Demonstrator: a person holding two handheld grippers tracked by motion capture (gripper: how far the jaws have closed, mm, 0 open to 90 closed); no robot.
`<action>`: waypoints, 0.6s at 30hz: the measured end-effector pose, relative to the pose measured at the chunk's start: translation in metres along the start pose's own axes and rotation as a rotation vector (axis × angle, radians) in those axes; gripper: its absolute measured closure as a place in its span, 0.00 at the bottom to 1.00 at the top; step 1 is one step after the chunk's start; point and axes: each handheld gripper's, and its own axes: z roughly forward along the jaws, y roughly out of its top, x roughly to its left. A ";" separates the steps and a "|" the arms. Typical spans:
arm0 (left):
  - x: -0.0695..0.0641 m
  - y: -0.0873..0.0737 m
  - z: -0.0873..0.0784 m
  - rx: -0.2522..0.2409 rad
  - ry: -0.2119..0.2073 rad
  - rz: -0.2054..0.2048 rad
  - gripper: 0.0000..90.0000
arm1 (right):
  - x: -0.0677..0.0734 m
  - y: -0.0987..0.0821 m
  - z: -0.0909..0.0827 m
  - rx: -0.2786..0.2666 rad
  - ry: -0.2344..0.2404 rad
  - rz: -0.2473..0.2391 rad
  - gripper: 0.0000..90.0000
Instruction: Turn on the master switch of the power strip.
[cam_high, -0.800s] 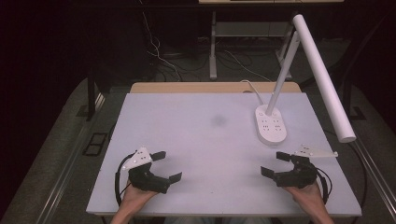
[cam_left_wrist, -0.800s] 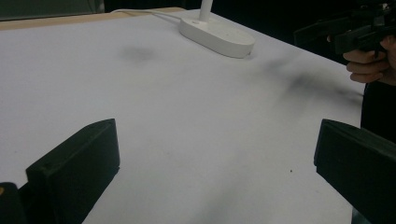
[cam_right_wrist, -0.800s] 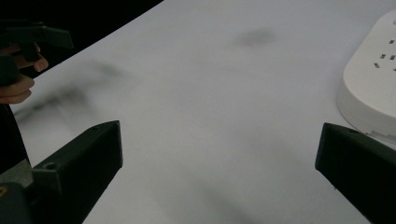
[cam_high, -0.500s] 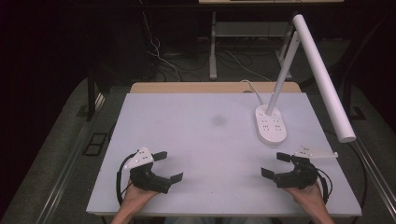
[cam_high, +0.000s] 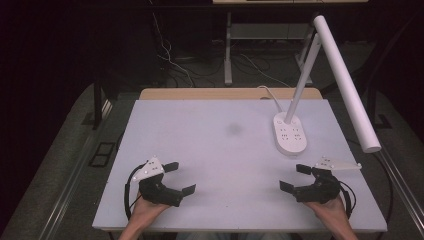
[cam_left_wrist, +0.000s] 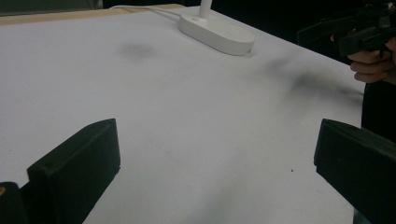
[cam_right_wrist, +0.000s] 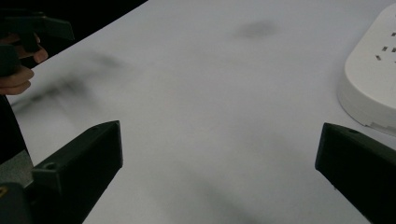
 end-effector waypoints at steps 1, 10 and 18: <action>0.000 0.000 0.000 0.000 -0.001 -0.001 0.00 | -0.001 0.000 0.000 0.003 -0.002 -0.006 0.00; 0.001 -0.001 -0.002 -0.003 0.005 -0.010 0.00 | 0.005 0.006 0.001 0.035 0.002 -0.031 0.00; 0.002 -0.003 -0.004 -0.002 0.011 -0.022 0.00 | 0.002 0.012 0.004 0.069 -0.004 -0.036 0.00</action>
